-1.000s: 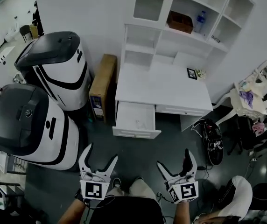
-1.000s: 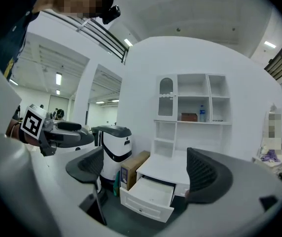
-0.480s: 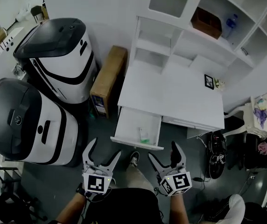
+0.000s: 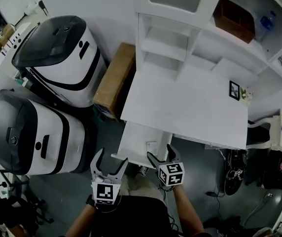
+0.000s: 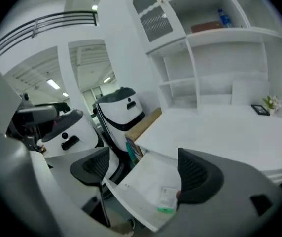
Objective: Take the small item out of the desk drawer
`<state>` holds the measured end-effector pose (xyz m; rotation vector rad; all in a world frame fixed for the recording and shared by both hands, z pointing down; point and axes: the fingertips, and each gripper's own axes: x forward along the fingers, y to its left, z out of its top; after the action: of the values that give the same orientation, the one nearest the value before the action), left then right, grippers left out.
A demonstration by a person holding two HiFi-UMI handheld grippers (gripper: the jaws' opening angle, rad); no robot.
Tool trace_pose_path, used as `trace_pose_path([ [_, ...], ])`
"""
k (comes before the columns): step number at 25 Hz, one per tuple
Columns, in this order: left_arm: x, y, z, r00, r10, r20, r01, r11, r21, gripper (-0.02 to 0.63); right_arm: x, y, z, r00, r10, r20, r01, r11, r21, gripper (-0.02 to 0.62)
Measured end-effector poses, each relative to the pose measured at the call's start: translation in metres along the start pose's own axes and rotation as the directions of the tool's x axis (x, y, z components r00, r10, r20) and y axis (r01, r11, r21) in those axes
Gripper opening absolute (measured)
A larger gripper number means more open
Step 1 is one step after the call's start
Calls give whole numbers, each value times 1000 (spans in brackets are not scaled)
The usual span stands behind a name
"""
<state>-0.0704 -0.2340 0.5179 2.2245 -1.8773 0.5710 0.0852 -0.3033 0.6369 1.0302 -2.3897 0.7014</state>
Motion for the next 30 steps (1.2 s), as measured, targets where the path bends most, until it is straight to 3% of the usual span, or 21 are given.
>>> trace_pose_path([
  [4, 41, 10, -22, 999, 25, -46, -27, 999, -40, 393, 76, -37, -49, 985, -20, -170, 27, 999, 34, 449],
  [7, 69, 10, -44, 996, 8, -92, -13, 999, -53, 393, 125, -58, -92, 951, -49, -306, 55, 998, 12, 449],
  [9, 82, 8, -54, 993, -17, -114, 12, 999, -44, 393, 151, -72, -123, 913, -81, -399, 87, 996, -4, 449],
  [13, 95, 9, -68, 985, -54, -161, 50, 998, -27, 393, 184, -89, -189, 799, -113, -591, 161, 987, 29, 446],
  [15, 101, 7, -75, 982, -67, -177, 58, 997, -53, 393, 207, -83, -209, 791, -25, -612, 111, 989, 102, 431],
  [20, 116, 1, -103, 964, -121, -235, 114, 992, -46, 393, 230, -116, -267, 699, -123, -705, 191, 981, 17, 431],
  [24, 128, 2, -121, 955, -147, -256, 139, 989, -49, 393, 242, -123, -289, 646, -131, -752, 202, 979, 4, 430],
  [29, 127, 7, -123, 949, -169, -265, 162, 986, -47, 393, 242, -119, -292, 618, -184, -764, 190, 978, -82, 275],
  [30, 128, 8, -120, 950, -172, -259, 165, 985, -47, 393, 240, -122, -284, 629, -211, -748, 203, 974, -104, 154],
])
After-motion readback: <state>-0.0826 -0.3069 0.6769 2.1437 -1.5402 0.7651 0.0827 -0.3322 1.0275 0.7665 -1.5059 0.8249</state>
